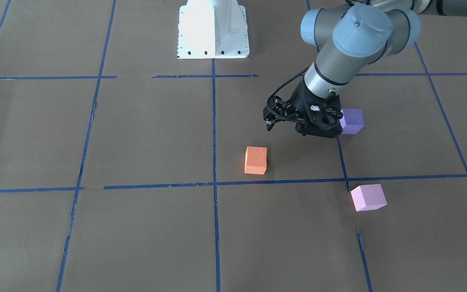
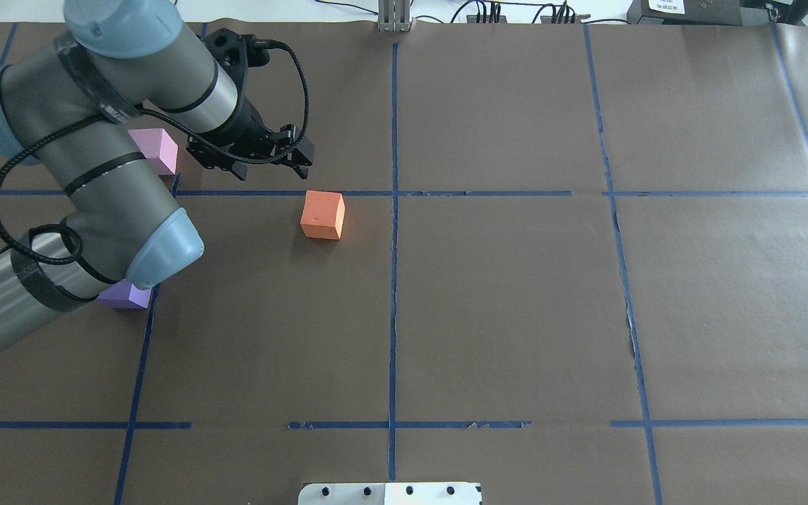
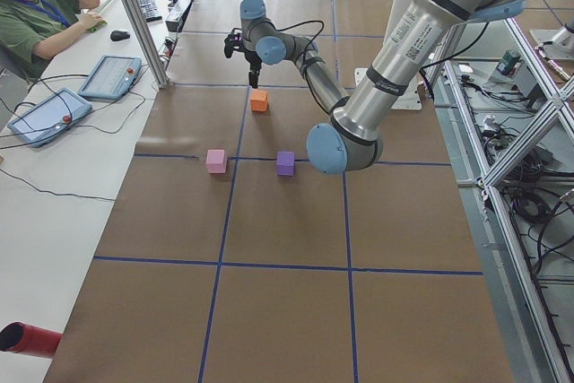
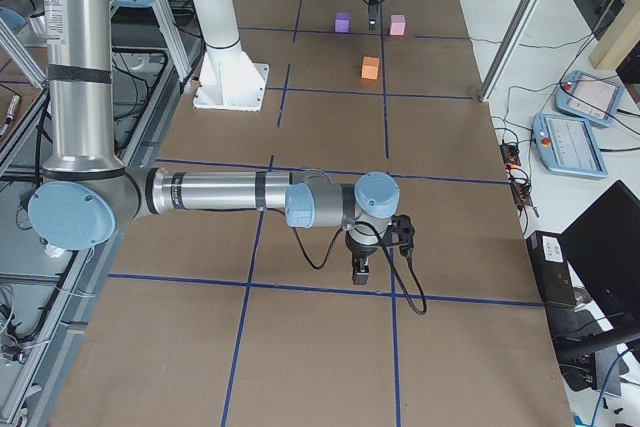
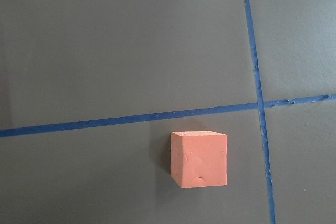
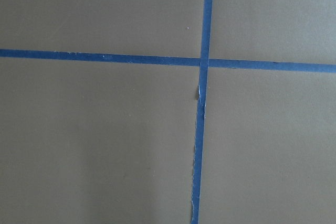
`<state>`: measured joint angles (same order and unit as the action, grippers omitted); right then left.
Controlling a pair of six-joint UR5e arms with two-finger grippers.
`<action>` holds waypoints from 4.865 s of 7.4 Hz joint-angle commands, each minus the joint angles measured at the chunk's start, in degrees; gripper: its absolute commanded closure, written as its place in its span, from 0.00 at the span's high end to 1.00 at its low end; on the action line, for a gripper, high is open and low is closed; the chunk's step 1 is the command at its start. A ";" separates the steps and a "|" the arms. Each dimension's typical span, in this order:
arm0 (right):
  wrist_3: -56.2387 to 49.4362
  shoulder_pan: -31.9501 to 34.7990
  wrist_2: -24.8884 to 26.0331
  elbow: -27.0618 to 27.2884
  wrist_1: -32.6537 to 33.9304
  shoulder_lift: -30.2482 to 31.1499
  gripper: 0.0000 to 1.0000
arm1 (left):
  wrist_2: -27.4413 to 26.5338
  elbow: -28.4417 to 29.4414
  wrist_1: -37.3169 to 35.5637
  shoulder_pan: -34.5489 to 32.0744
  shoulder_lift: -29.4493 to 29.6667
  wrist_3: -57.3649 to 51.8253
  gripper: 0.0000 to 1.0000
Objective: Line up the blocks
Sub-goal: 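Reach the left gripper over the orange cube, then lower the left gripper and close it on the orange cube, then lift the orange cube and carry it toward the pink cube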
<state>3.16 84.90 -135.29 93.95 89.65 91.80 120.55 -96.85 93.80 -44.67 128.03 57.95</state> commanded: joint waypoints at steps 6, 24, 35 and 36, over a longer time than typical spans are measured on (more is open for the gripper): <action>0.00 0.00 0.02 0.00 0.00 0.05 1.00 | -10.24 11.68 0.24 8.46 5.30 1.29 1.00; 0.00 0.00 0.02 0.00 0.00 -0.04 1.00 | -6.13 11.20 1.59 1.97 4.44 -2.57 0.02; 0.00 0.00 -0.06 -0.09 0.00 0.05 1.00 | 0.74 3.68 9.71 -7.62 -19.38 -14.00 0.02; 0.00 -0.08 -0.07 -0.09 0.00 0.05 1.00 | 0.74 3.77 9.74 -7.53 -19.66 -13.83 0.02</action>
<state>3.16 84.88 -135.32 93.91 89.65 91.82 121.29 -93.15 102.04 -52.28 109.72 44.02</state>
